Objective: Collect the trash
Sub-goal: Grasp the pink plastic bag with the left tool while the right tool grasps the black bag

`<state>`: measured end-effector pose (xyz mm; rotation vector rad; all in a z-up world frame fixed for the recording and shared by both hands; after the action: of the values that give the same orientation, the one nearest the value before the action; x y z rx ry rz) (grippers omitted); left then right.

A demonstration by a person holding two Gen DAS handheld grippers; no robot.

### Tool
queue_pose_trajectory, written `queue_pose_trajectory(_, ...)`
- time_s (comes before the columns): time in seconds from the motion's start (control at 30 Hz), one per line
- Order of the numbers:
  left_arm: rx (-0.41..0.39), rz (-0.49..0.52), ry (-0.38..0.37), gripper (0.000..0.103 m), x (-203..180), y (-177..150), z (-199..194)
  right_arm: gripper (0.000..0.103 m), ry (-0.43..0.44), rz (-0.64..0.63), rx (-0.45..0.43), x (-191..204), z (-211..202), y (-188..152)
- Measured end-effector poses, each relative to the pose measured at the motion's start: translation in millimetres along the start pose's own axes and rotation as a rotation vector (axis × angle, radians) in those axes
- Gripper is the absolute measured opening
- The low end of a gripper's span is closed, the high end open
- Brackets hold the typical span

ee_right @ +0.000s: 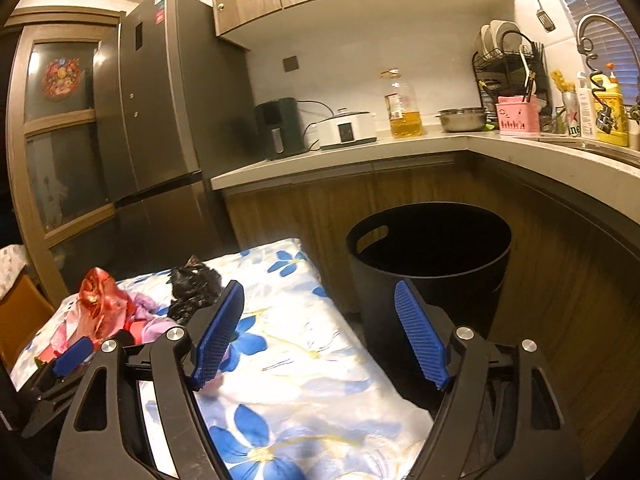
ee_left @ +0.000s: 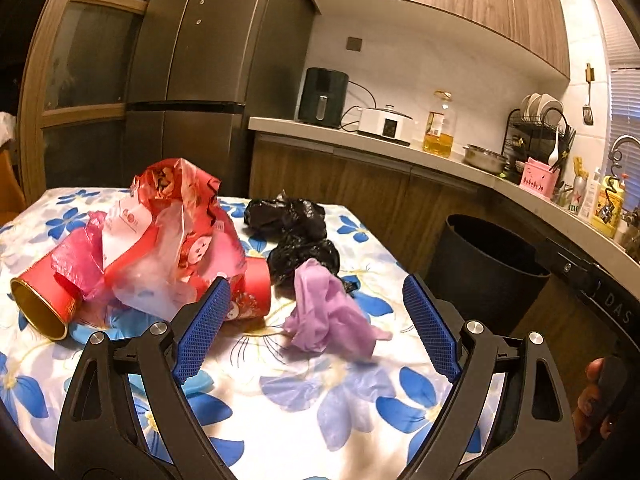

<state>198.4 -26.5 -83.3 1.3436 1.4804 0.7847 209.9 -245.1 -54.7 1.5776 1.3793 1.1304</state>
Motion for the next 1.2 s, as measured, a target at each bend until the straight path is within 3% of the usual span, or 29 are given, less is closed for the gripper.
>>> queue_pose_trajectory(0.27, 0.029, 0.018, -0.004, 0.082, -1.5, -4.8, 23.3, 0.076, 0.005, -0.019, 0.003, 7.2, 4.5, -3.1)
queue_pose_trajectory(0.43, 0.065, 0.033, 0.016, 0.07, -1.7, -1.4, 47.1, 0.076, 0.004, -0.024, 0.016, 7.8, 12.6, -5.3)
queue_pose_trajectory(0.53, 0.119, 0.041, 0.023, 0.055, -0.3, -5.6, 62.4, 0.076, 0.004, -0.032, 0.025, 8.9, 19.7, -5.2)
queue_pose_trajectory(0.7, 0.176, 0.017, 0.007, 0.016, 6.0, -15.9, 70.6, 0.076, 0.015, -0.053, 0.04, 16.8, 32.4, -6.4)
queue_pose_trajectory(0.8, 0.178, -0.001, -0.018, 0.006, 8.7, -18.2, 67.0, 0.076, 0.028, -0.071, 0.05, 25.2, 40.8, -8.9)
queue_pose_trajectory(0.97, 0.131, -0.014, -0.071, 0.002, 6.1, -12.7, 38.7, 0.076, 0.052, -0.086, 0.068, 40.1, 55.2, -12.2)
queue_pose_trajectory(1.2, 0.027, -0.009, -0.052, 0.002, 15.5, 15.3, -12.4, 0.076, 0.093, -0.102, 0.104, 66.2, 77.7, -20.4)
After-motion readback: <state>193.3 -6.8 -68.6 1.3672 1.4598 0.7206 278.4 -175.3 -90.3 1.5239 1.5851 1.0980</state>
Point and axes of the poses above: each gripper's, at about its wrist camera, not at the fingertips, and z roughly the way its jaws point, x to its left, y to its top, the point moved 5 cm from there along z, roughly the way its jaws point, and after that the axes turned 8 degrees about -y, right-handed, at the moved point
